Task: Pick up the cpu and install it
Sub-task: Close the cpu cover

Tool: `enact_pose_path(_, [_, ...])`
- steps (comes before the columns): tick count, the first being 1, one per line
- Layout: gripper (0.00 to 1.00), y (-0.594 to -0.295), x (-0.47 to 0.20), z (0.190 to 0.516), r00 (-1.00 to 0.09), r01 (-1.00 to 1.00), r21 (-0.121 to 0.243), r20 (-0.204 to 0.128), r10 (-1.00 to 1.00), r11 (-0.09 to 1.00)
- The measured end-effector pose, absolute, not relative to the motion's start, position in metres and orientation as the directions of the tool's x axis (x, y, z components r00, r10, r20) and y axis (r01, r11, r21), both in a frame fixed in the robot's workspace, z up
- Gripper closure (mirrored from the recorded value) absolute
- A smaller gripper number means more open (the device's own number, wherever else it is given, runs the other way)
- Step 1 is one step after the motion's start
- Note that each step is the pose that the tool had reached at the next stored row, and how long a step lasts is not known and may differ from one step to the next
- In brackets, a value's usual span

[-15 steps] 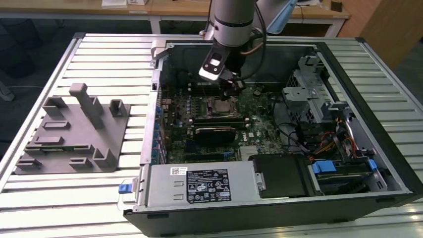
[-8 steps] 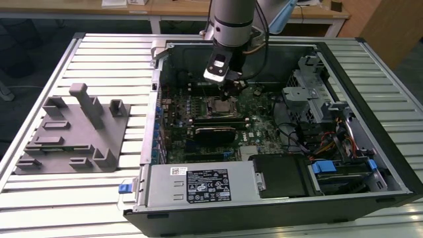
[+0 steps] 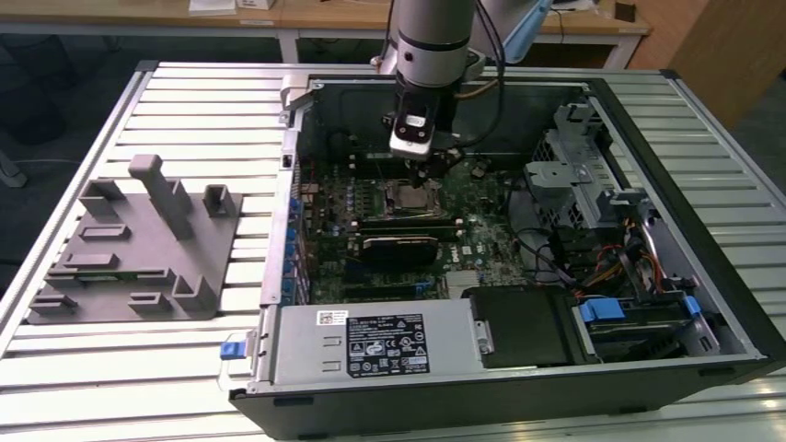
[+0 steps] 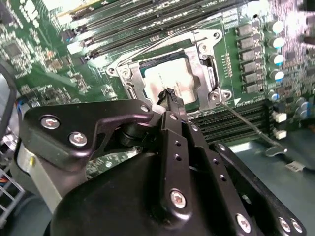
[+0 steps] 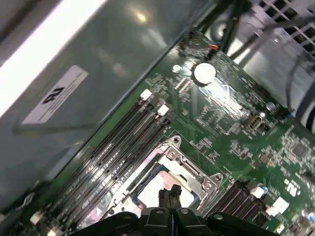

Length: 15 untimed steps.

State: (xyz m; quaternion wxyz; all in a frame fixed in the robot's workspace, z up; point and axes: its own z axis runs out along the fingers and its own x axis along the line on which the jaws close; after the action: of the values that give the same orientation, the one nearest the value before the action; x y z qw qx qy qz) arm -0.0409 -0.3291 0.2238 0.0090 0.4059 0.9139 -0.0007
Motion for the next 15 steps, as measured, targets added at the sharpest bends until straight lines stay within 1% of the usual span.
enact_pose_path(15, [0.89,-0.3291,-0.0409,0.2233,-0.845,0.534,0.006,-0.017,0.534,0.846])
